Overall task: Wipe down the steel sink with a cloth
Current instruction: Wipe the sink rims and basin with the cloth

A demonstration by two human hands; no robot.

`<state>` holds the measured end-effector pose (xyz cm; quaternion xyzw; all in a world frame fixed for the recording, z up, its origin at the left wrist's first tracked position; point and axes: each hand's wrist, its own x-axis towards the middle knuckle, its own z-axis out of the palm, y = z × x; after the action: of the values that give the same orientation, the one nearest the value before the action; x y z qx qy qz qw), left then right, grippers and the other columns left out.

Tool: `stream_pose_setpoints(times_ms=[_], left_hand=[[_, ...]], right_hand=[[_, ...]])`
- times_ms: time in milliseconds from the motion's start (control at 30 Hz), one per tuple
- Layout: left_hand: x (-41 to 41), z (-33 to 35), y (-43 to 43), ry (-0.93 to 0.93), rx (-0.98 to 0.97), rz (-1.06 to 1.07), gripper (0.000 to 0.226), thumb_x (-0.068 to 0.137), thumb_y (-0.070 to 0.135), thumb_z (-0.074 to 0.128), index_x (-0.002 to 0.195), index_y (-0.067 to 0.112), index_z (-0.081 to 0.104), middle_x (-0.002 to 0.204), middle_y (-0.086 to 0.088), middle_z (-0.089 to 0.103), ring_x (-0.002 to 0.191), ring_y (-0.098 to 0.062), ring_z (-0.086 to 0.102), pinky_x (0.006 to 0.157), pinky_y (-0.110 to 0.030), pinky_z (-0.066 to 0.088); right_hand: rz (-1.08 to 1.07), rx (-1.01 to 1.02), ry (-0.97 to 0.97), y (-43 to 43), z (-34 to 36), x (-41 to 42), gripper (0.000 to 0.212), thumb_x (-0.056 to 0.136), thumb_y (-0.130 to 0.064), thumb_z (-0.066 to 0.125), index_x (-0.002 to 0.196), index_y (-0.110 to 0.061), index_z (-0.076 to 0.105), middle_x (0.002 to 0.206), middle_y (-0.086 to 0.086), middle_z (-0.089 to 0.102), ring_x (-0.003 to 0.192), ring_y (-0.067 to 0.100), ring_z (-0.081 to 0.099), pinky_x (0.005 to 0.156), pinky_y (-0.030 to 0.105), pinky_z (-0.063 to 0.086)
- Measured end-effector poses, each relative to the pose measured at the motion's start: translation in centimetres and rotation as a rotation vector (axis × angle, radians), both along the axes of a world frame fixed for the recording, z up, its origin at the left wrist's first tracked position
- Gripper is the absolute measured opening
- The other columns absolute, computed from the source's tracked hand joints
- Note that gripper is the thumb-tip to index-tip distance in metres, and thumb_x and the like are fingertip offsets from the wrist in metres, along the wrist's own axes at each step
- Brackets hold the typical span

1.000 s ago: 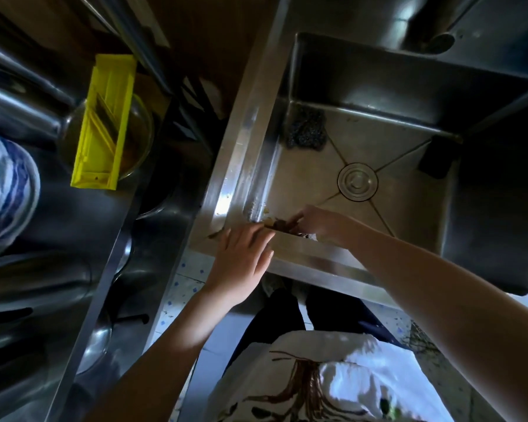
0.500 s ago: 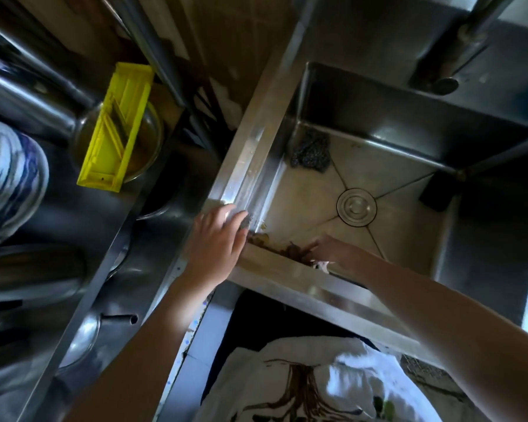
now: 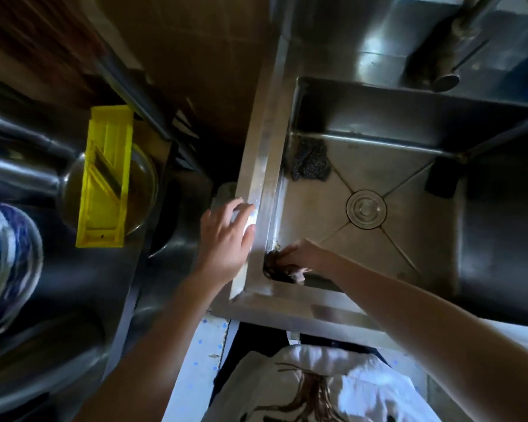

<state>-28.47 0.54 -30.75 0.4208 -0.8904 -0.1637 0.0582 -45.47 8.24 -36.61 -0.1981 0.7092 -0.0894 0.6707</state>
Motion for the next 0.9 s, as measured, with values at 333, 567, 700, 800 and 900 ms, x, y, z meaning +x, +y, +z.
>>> stream_pose_setpoints(times_ms=[333, 567, 700, 800, 900], left_hand=[[-1.4, -0.3, -4.5, -0.012, 0.046, -0.144, 0.041, 0.086, 0.017, 0.059, 0.127, 0.014, 0.055, 0.142, -0.011, 0.043, 0.123, -0.03, 0.047, 0.101, -0.049, 0.032], [-3.3, 0.0, -6.9, -0.038, 0.04, -0.241, 0.042, 0.087, 0.018, 0.059, 0.129, 0.013, 0.054, 0.144, -0.015, 0.04, 0.127, -0.033, 0.043, 0.102, -0.049, 0.03], [-4.5, 0.1, -8.0, -0.084, 0.021, -0.259, 0.043, 0.089, 0.022, 0.056, 0.131, 0.014, 0.052, 0.145, -0.015, 0.038, 0.129, -0.034, 0.04, 0.104, -0.052, 0.028], [-5.2, 0.0, -8.6, -0.102, 0.006, -0.268, 0.043, 0.09, 0.023, 0.055, 0.133, 0.016, 0.05, 0.145, -0.014, 0.038, 0.13, -0.032, 0.037, 0.105, -0.054, 0.026], [-5.8, -0.1, -9.3, -0.108, 0.002, -0.284, 0.042, 0.091, 0.024, 0.053, 0.133, 0.017, 0.05, 0.145, -0.013, 0.038, 0.131, -0.031, 0.036, 0.106, -0.053, 0.025]], right_hand=[[-0.532, 0.16, 0.008, -1.1, -1.7, 2.2, 0.037, 0.076, -0.014, 0.077, 0.103, 0.009, 0.067, 0.091, 0.021, 0.068, 0.08, 0.03, 0.067, 0.08, 0.038, 0.056], [-0.979, 0.046, -0.04, -4.9, -1.6, 0.3, 0.02, 0.073, -0.013, 0.078, 0.077, 0.0, 0.064, 0.066, 0.014, 0.061, 0.057, 0.023, 0.058, 0.052, 0.03, 0.049], [-1.077, -0.139, -0.086, -8.7, -1.0, -2.6, 0.015, 0.077, -0.015, 0.076, 0.077, -0.006, 0.064, 0.071, 0.009, 0.063, 0.057, 0.017, 0.059, 0.05, 0.023, 0.049], [-1.089, -0.224, -0.11, -9.9, -0.9, -3.5, 0.007, 0.08, -0.011, 0.073, 0.077, -0.011, 0.067, 0.072, 0.008, 0.065, 0.057, 0.016, 0.06, 0.056, 0.026, 0.051], [-1.045, -0.201, -0.087, -9.0, -1.2, -2.7, 0.01, 0.08, -0.012, 0.074, 0.074, -0.013, 0.066, 0.068, 0.006, 0.063, 0.052, 0.015, 0.056, 0.044, 0.022, 0.045]])
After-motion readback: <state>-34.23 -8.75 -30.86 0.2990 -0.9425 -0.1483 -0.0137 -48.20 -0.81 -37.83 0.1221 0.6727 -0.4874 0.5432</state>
